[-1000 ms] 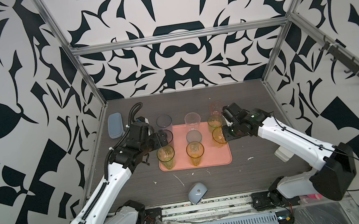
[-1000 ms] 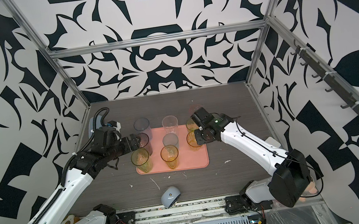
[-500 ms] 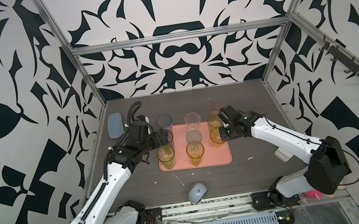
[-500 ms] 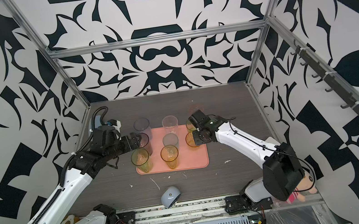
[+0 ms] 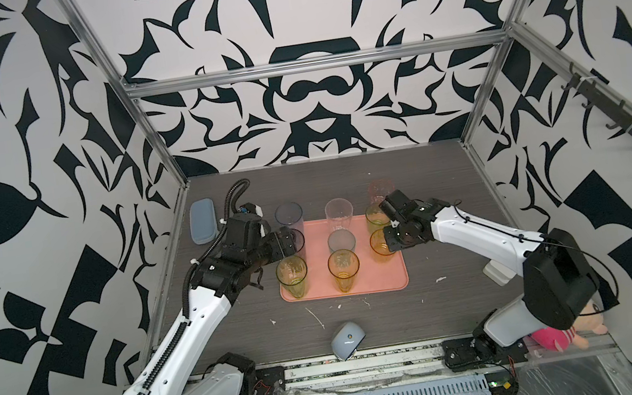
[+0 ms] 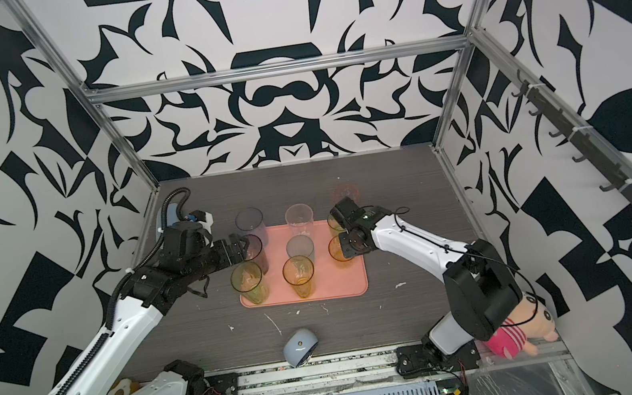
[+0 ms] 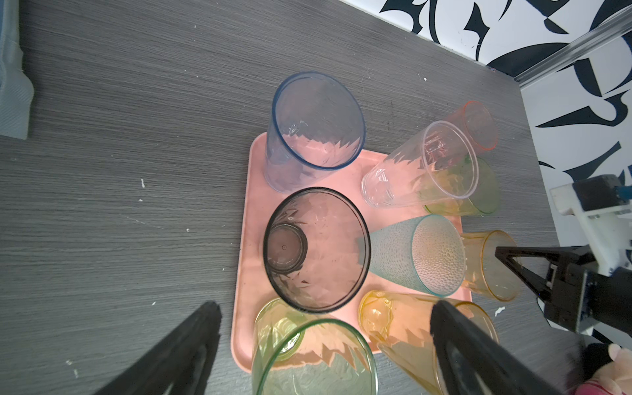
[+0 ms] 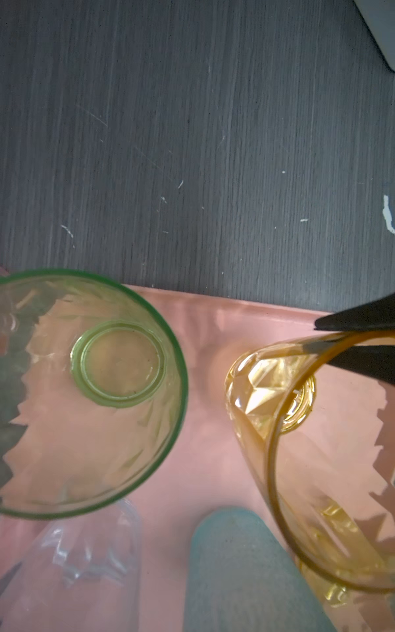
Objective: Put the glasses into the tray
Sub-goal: 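Lower the yellow cup onto the tray beside the green cup, then open the right gripper and move it to the pink cup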
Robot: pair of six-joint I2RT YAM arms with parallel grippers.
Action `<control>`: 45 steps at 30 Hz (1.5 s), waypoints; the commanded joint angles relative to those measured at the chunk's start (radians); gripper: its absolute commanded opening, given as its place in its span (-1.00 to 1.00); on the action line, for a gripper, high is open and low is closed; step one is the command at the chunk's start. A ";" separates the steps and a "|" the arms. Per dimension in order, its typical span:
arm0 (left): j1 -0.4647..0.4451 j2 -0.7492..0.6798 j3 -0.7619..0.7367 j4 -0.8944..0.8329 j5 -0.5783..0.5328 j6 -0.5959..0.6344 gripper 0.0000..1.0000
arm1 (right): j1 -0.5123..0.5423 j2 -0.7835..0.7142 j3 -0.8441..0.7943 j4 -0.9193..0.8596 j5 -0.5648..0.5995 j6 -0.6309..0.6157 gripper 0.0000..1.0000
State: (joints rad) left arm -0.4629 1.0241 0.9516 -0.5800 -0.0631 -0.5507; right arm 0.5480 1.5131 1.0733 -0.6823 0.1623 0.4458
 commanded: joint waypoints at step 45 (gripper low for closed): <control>-0.001 -0.036 -0.016 -0.005 -0.006 -0.006 0.99 | -0.034 -0.008 0.048 0.028 -0.006 0.016 -0.43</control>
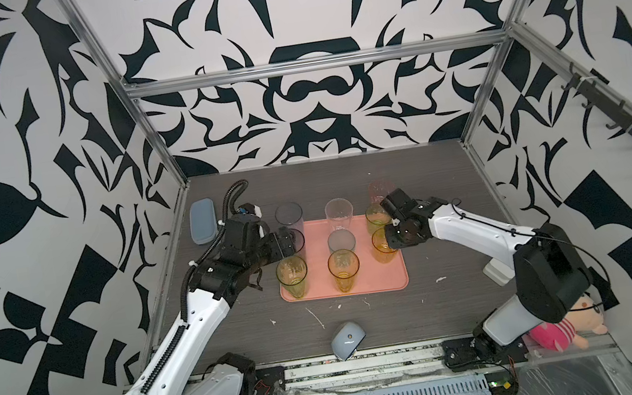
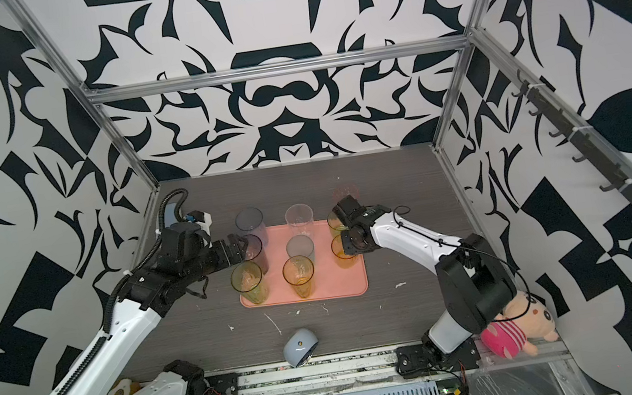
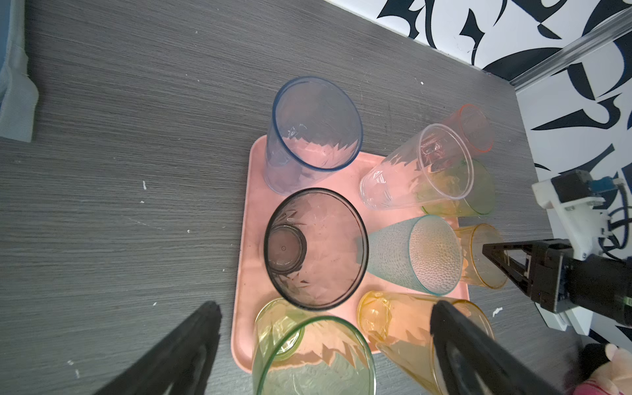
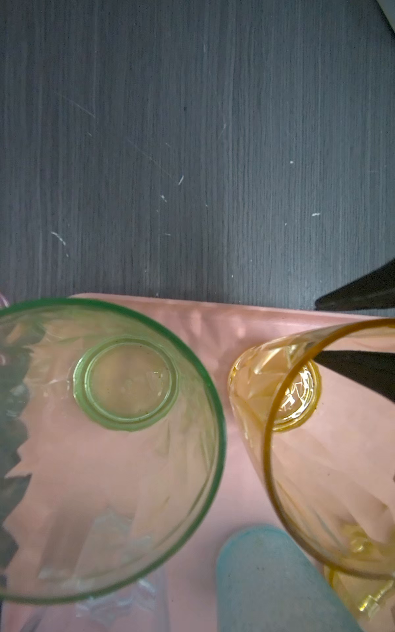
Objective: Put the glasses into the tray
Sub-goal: 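Open the right gripper and move it to the pink cup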
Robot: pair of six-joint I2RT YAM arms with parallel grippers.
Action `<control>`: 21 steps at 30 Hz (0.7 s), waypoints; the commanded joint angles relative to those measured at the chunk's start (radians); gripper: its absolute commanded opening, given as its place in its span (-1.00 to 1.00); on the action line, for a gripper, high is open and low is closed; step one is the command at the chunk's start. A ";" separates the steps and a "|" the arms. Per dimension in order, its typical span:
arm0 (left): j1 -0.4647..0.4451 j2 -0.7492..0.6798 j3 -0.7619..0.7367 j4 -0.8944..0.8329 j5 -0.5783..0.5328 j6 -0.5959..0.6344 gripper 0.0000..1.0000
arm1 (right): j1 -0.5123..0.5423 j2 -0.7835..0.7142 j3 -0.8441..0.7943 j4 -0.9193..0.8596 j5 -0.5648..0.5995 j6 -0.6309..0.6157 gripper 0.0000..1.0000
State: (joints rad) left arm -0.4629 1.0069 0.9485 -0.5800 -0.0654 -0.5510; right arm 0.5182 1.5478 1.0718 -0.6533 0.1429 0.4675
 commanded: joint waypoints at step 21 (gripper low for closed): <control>0.000 -0.050 0.007 -0.031 -0.016 -0.015 0.99 | -0.100 -0.049 0.262 0.029 0.076 -0.073 -0.23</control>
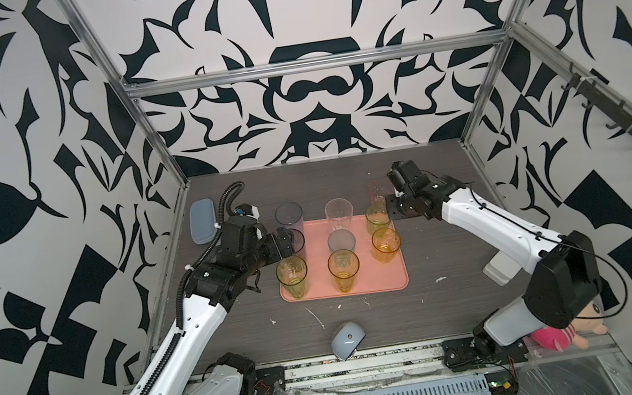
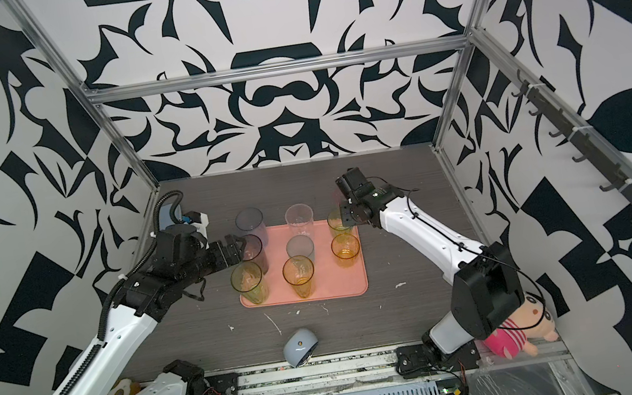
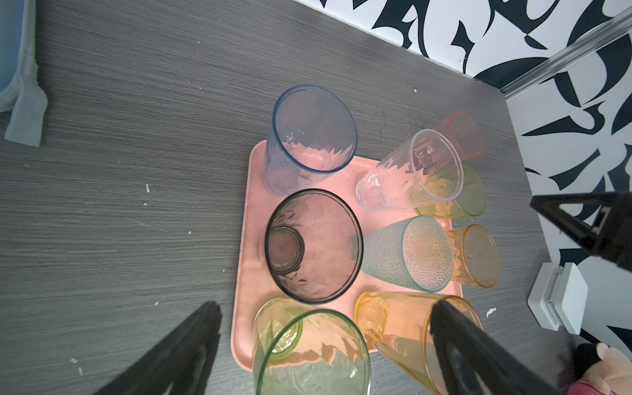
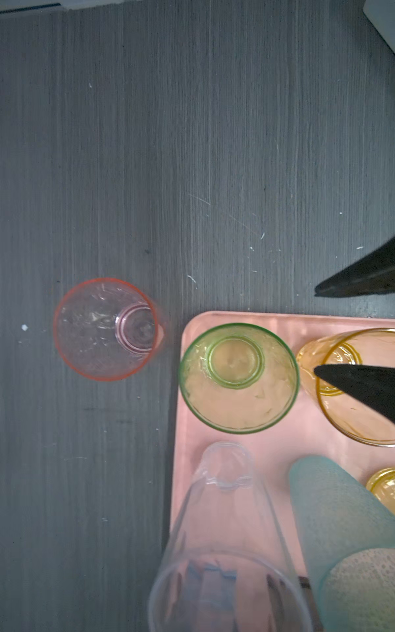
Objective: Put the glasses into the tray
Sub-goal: 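Open the right gripper and move it to the pink cup, then grasp the pink cup rim with the right gripper and lift it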
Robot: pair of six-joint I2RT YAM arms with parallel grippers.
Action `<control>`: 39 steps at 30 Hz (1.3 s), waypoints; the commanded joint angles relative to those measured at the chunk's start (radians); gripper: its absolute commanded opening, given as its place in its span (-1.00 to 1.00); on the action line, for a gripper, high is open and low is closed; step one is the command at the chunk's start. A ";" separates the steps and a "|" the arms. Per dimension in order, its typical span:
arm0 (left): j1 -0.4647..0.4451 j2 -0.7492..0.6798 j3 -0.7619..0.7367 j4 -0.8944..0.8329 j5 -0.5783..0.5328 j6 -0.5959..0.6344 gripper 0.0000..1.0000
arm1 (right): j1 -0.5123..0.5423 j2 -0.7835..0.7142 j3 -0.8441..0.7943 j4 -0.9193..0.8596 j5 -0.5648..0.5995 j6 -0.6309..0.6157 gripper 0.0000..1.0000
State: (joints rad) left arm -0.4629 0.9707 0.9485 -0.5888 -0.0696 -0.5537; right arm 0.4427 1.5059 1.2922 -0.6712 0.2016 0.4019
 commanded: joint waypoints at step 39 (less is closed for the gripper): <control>-0.001 -0.021 0.023 -0.061 -0.039 -0.009 0.99 | -0.208 0.499 0.422 0.054 -0.177 0.003 -0.18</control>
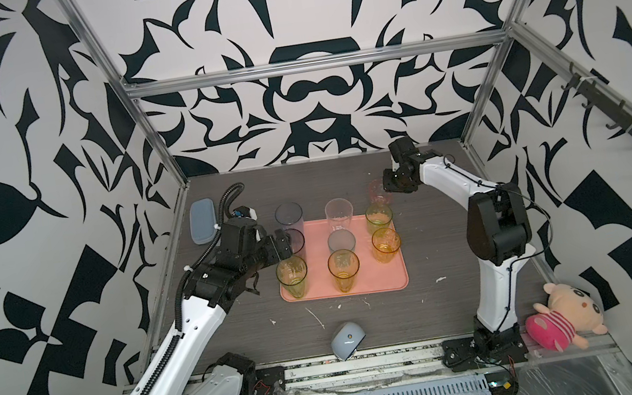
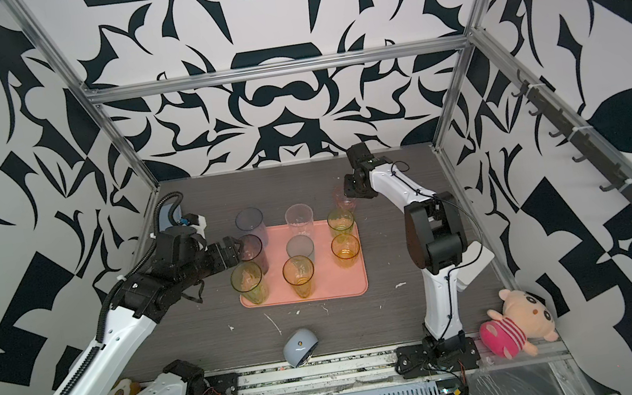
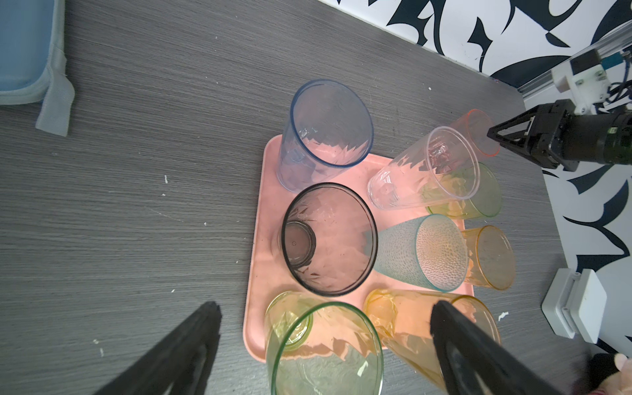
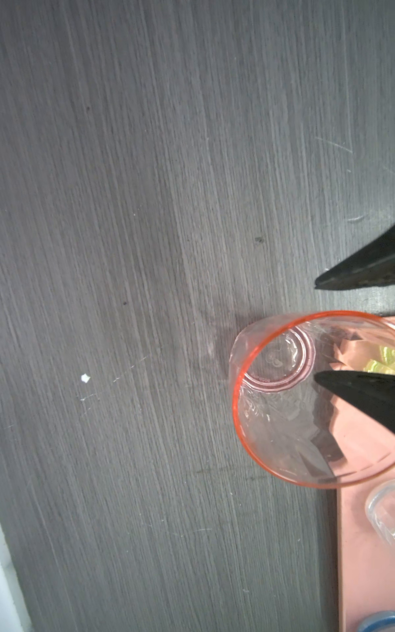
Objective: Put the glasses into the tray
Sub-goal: 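Grasp the pink cup rim with the right gripper and lift it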
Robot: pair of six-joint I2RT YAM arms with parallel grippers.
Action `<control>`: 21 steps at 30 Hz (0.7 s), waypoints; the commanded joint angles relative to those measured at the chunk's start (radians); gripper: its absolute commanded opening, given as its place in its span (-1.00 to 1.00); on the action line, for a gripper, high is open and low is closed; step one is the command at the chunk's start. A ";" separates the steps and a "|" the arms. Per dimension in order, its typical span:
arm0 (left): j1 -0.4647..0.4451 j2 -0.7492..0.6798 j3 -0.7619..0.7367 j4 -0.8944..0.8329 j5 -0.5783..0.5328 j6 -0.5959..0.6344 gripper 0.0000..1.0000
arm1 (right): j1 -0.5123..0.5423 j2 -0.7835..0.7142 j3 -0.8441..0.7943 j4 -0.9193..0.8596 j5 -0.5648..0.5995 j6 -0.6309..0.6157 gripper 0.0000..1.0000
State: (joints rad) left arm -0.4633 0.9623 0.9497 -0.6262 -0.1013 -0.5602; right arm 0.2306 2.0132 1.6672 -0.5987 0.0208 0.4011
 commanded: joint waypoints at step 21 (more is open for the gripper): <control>-0.003 -0.024 0.015 -0.027 0.002 -0.015 0.99 | 0.004 0.066 0.121 -0.059 -0.015 -0.010 -0.67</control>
State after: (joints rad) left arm -0.4641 0.9436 0.9497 -0.6331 -0.1005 -0.5621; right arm 0.2306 2.0914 1.7435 -0.6434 0.0166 0.3931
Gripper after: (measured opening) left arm 0.994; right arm 0.179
